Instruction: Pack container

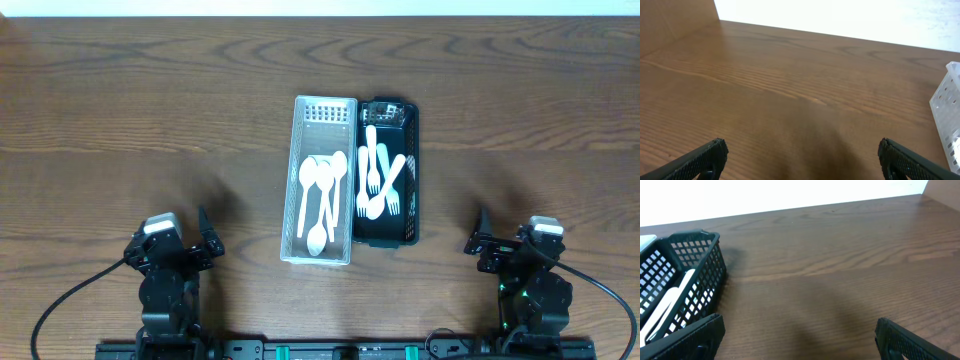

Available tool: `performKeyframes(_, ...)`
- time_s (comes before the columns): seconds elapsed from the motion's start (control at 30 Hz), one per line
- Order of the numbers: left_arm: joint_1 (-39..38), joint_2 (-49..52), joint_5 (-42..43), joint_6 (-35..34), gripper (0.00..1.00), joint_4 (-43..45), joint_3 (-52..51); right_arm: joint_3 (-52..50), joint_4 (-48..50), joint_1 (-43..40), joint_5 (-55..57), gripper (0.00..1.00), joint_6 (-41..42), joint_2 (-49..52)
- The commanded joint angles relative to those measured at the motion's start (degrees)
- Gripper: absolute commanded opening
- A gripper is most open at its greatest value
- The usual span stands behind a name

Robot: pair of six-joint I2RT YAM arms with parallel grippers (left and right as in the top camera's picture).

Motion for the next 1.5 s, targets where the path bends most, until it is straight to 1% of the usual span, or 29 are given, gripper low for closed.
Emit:
performKeyframes(0.0,0.2,-0.6,0.2,-0.5,0.98,0.3,-0.7,-0.2,0.0,-0.3,0.5,0.99,-0.6,-0.5)
performKeyframes(0.37,0.2,-1.0,0.2,-0.5,0.98,4.2,-3.8,-0.2,0.0,-0.3,0.5,0.99,-0.6,-0.5)
performKeyframes(1.47,0.2,-0.9,0.2,-0.5,0.98,4.4,-3.8,-0.2,0.0,-0.3,0.5,0.99,-0.6,-0.5)
